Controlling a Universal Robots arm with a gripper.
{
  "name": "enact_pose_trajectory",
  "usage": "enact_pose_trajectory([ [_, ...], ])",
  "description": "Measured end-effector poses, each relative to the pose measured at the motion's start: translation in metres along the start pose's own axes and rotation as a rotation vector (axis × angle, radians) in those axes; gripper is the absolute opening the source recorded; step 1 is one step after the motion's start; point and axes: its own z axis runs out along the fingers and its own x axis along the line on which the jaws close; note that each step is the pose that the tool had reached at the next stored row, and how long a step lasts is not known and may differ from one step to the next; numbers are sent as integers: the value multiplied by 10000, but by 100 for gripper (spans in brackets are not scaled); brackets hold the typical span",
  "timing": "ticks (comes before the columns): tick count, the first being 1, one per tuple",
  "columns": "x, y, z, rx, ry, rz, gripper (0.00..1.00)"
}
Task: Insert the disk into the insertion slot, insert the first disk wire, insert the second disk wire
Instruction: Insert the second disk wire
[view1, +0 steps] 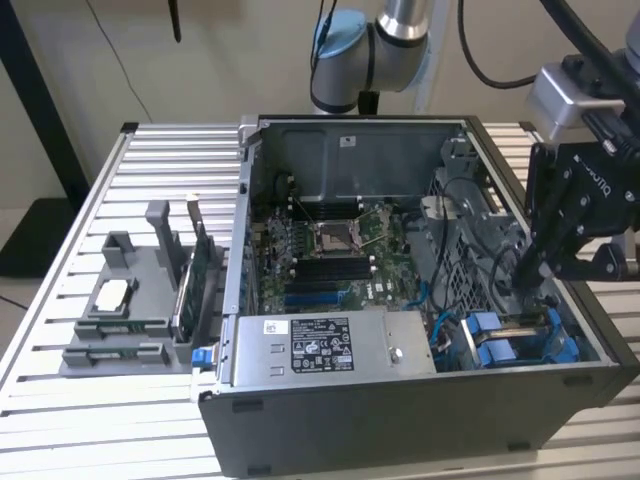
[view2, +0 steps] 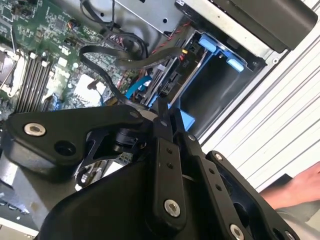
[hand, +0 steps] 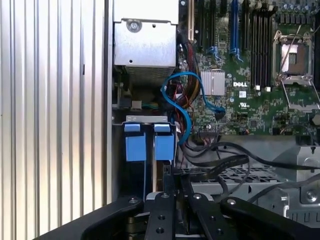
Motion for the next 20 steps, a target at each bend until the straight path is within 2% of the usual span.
enact_pose_trajectory([
  [5, 5, -3, 58, 131, 24, -11, 16],
  [20, 7, -11, 75, 137, 23, -12, 16],
])
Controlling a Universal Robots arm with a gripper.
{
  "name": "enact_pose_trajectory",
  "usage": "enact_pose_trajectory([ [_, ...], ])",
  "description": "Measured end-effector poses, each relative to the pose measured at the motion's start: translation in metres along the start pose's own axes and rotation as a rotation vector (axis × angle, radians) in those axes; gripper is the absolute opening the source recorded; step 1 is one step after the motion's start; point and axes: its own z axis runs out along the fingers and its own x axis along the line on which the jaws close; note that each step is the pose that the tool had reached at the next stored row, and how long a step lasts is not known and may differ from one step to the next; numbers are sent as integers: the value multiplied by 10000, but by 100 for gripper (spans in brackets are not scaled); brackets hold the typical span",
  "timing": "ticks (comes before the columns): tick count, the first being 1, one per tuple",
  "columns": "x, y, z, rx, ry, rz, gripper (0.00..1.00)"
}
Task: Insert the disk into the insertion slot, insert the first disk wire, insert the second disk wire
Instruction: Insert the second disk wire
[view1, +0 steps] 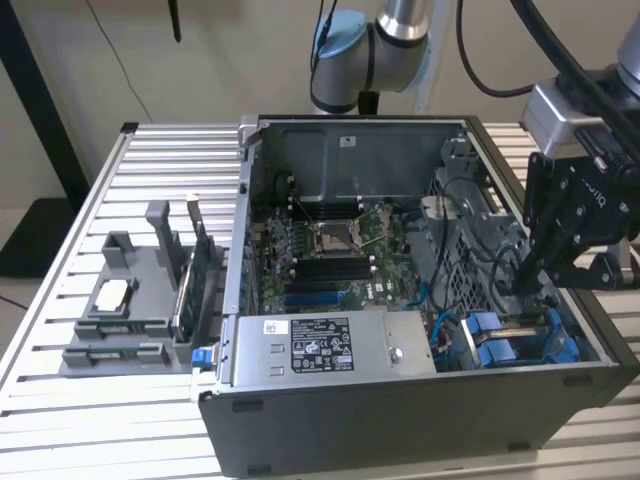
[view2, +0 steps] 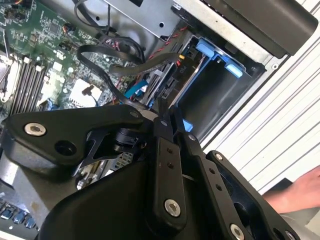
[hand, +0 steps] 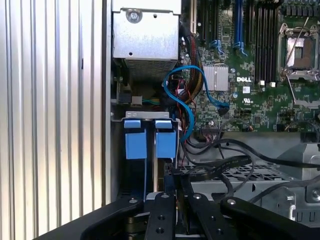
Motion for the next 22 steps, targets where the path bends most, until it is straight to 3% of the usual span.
enact_pose_trajectory([
  [7, 8, -31, 97, 29, 1, 0, 16],
  [22, 24, -104, 284, 242, 2, -19, 16],
])
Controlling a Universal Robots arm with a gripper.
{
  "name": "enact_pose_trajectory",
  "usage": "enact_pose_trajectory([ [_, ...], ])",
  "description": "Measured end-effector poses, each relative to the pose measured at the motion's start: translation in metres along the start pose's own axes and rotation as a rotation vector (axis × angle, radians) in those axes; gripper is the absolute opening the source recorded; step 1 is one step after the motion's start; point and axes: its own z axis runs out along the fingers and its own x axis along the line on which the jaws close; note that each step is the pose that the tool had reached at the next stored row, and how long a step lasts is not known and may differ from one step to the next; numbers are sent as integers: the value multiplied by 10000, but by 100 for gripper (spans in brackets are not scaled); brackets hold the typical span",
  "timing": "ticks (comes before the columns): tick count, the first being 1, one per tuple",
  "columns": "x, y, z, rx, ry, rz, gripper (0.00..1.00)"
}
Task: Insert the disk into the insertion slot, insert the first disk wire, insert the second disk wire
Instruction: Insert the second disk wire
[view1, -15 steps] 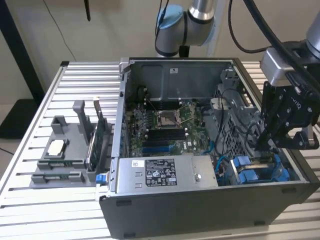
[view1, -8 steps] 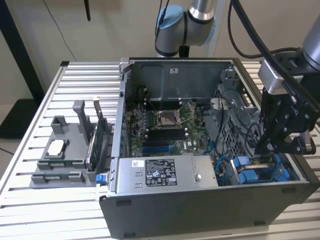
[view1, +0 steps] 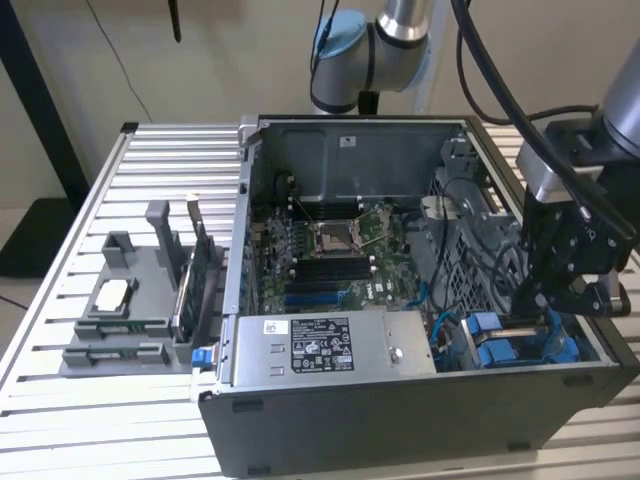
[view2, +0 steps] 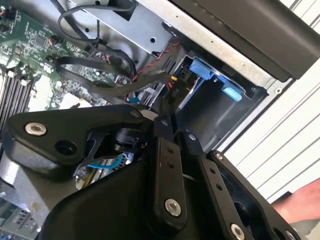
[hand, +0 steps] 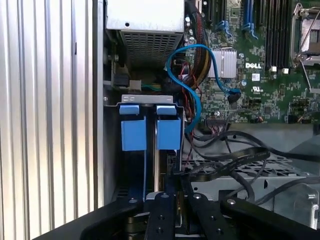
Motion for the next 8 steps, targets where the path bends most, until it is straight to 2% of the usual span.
enact_pose_trajectory([
  [3, 2, -5, 21, 52, -4, -7, 16],
  [8, 2, -7, 27, 62, -37, -7, 16],
])
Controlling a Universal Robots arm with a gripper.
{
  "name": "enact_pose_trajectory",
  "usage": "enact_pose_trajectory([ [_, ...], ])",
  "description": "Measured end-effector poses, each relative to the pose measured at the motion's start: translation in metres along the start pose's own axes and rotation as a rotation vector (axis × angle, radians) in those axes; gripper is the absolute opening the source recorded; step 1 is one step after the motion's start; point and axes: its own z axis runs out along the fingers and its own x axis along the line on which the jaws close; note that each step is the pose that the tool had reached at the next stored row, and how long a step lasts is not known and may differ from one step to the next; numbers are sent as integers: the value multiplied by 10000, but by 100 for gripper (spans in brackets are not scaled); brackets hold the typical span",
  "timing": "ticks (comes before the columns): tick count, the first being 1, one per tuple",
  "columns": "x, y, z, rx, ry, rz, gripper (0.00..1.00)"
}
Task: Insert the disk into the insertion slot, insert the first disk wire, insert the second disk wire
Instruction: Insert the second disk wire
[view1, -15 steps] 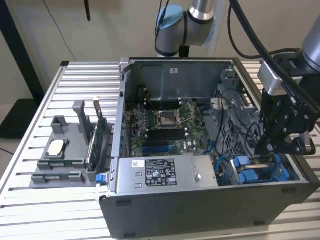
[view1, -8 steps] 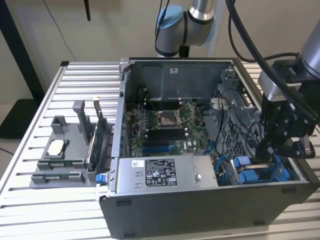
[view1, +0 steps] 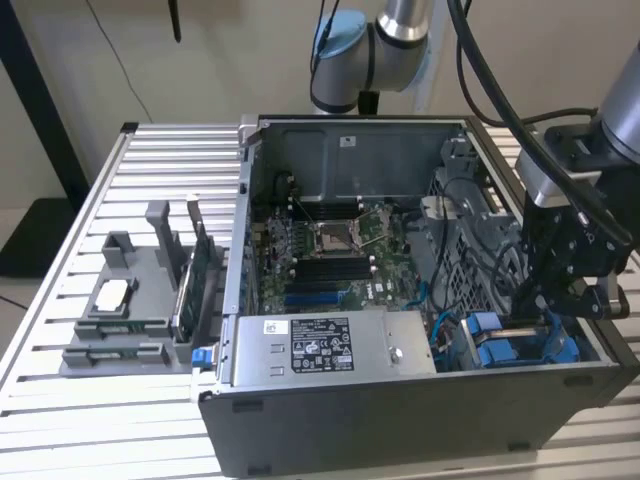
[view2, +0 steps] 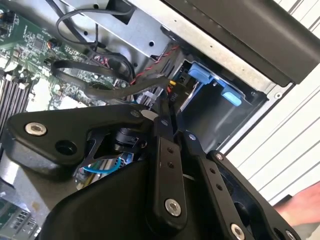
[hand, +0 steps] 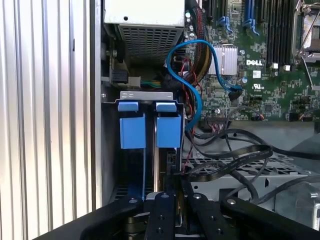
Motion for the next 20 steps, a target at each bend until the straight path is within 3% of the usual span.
enact_pose_trajectory([
  [20, 3, -20, 35, 4, -3, 0, 16],
])
